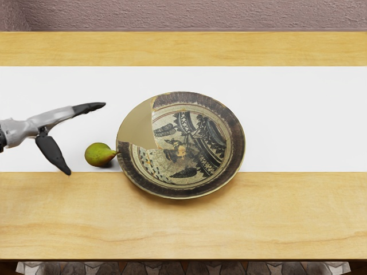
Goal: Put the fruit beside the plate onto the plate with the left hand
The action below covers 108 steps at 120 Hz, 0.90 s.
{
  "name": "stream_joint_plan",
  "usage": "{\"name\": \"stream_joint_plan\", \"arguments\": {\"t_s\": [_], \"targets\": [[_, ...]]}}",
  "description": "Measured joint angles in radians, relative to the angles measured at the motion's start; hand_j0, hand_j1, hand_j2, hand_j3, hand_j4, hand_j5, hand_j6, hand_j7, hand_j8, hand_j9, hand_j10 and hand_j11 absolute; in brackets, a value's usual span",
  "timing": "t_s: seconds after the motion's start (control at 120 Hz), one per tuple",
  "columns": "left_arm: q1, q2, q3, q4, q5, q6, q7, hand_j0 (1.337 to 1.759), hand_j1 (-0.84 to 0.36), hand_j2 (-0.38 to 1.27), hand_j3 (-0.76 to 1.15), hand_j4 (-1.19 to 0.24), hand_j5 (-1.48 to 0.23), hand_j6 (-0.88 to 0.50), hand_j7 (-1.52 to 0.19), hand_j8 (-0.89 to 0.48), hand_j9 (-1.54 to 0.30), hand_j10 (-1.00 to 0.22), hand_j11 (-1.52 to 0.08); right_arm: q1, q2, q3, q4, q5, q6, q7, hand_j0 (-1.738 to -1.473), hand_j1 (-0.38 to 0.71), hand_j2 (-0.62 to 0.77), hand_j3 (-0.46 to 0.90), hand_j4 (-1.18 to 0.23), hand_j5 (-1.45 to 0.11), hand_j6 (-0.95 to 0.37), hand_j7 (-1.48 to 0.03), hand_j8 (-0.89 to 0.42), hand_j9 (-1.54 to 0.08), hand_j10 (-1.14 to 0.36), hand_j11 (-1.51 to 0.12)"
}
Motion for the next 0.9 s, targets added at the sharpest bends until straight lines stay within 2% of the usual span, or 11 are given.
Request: {"name": "stream_joint_plan", "arguments": {"t_s": [0.133,0.358,0.458,0.617,0.9], "targets": [[0.008,-0.023,0.038,0.003,0.016,0.073,-0.007,1.658,0.33,0.01,0.0,-0.02,-0.02,-0.02,-0.02,-0.02,-0.02,-0.02,-0.02,0.0,0.0,0.001,0.0,0.0,0.0,0.0,-1.658,-0.35,0.0,0.0,0.0,0.0,0.0,0.0,0.0,0.0,0.0,0.0],[0.037,-0.027,0.053,0.025,0.012,0.097,-0.009,1.658,0.3,0.01,0.0,-0.05,-0.06,-0.05,-0.06,-0.05,-0.06,-0.05,-0.06,0.0,0.0,0.002,0.0,0.0,0.0,0.0,-1.658,-0.35,0.0,0.0,0.0,0.0,0.0,0.0,0.0,0.0,0.0,0.0],[0.042,-0.035,0.053,0.053,0.01,0.099,-0.023,1.658,0.27,0.02,0.0,-0.08,-0.09,-0.08,-0.09,-0.08,-0.09,-0.07,-0.09,0.0,0.0,0.003,0.0,0.0,0.0,0.0,-1.658,-0.35,0.0,0.0,0.0,0.0,0.0,0.0,0.0,0.0,0.0,0.0],[0.043,-0.108,0.054,0.121,0.01,0.098,-0.049,1.658,0.24,0.02,0.0,-0.1,-0.13,-0.11,-0.13,-0.1,-0.13,-0.1,-0.13,0.0,0.0,0.003,0.0,0.0,0.001,0.0,-1.658,-0.35,0.0,0.0,0.0,0.0,0.0,0.0,0.0,0.0,0.0,0.0],[0.043,-0.178,0.065,0.221,0.011,0.098,-0.069,1.658,0.22,0.03,0.0,-0.12,-0.15,-0.12,-0.15,-0.12,-0.15,-0.12,-0.15,0.0,0.0,0.003,0.0,0.0,0.0,0.0,-1.658,-0.35,0.0,0.0,0.0,0.0,0.0,0.0,0.0,0.0,0.0,0.0]]}}
